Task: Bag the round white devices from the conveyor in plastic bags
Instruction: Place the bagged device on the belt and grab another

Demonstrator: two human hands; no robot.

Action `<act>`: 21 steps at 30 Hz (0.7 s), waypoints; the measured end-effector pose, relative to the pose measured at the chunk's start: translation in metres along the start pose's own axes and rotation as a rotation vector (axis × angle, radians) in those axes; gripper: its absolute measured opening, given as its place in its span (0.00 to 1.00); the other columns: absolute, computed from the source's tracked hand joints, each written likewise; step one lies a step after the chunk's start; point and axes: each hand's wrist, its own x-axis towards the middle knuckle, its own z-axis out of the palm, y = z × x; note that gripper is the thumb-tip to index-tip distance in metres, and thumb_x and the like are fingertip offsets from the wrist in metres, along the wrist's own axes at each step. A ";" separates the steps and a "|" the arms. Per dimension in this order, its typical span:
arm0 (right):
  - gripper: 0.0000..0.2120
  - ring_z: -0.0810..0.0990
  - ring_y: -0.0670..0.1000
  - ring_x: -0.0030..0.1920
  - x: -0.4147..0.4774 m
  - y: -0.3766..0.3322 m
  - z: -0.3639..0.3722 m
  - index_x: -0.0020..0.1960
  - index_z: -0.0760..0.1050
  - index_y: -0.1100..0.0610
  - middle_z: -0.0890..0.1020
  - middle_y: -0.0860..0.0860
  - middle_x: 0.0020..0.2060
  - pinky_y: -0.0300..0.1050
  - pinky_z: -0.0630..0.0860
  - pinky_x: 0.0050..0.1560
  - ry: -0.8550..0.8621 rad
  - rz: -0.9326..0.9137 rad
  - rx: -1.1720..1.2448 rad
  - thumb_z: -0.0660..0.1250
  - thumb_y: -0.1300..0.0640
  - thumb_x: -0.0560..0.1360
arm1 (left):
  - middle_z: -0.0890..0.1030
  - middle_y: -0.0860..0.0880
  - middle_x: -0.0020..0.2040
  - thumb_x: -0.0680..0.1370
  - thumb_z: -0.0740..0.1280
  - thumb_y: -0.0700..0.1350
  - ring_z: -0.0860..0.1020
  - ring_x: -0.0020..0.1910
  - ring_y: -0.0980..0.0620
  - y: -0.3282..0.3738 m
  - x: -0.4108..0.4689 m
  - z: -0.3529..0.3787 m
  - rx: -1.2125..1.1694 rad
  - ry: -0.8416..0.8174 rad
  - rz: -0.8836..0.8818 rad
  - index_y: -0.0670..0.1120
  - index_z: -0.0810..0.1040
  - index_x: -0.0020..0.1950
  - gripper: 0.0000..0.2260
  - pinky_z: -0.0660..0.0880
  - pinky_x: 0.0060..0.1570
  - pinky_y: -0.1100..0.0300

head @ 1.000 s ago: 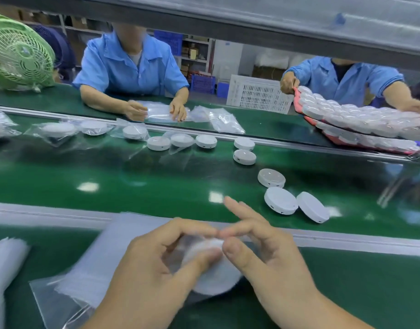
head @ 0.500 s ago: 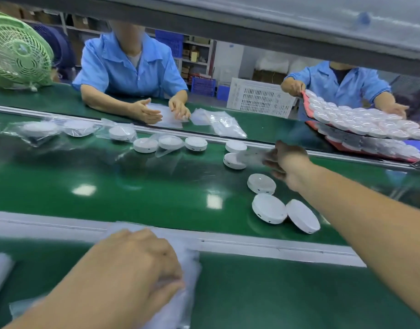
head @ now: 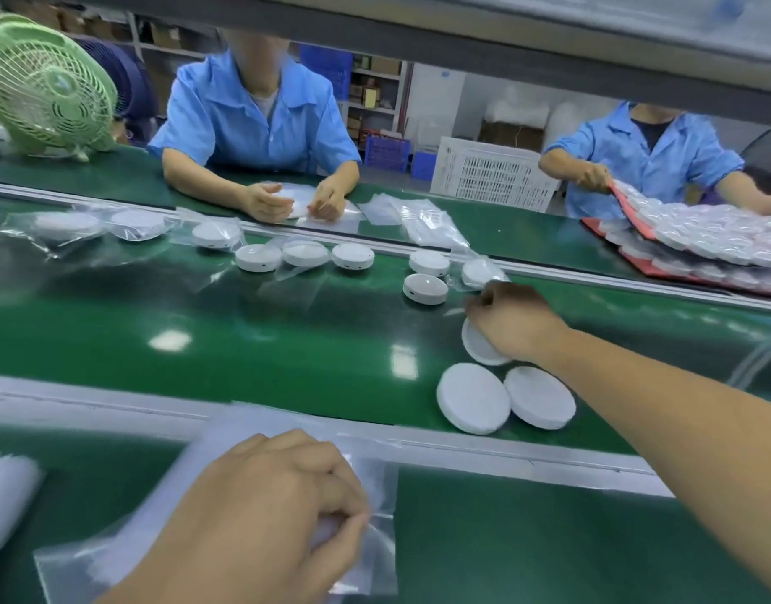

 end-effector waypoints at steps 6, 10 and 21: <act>0.15 0.65 0.50 0.31 -0.081 -0.017 -0.036 0.49 0.73 0.52 0.72 0.51 0.35 0.40 0.62 0.26 -0.144 0.514 1.321 0.61 0.40 0.80 | 0.80 0.71 0.47 0.71 0.65 0.62 0.79 0.49 0.67 -0.006 -0.005 0.012 -0.386 0.094 -0.273 0.65 0.83 0.42 0.08 0.77 0.49 0.61; 0.09 0.69 0.49 0.27 -0.155 -0.026 -0.032 0.54 0.76 0.56 0.78 0.53 0.42 0.40 0.63 0.21 -0.382 0.294 1.440 0.61 0.54 0.80 | 0.83 0.67 0.45 0.72 0.72 0.52 0.81 0.48 0.66 -0.005 -0.006 0.012 -0.480 0.115 -0.334 0.65 0.84 0.41 0.05 0.73 0.47 0.71; 0.06 0.82 0.46 0.62 -0.202 -0.012 -0.015 0.52 0.86 0.57 0.85 0.45 0.58 0.44 0.76 0.63 0.390 -0.910 0.478 0.74 0.65 0.76 | 0.80 0.73 0.47 0.73 0.69 0.56 0.78 0.51 0.70 -0.010 -0.008 0.012 -0.337 0.195 -0.343 0.65 0.83 0.44 0.04 0.72 0.48 0.72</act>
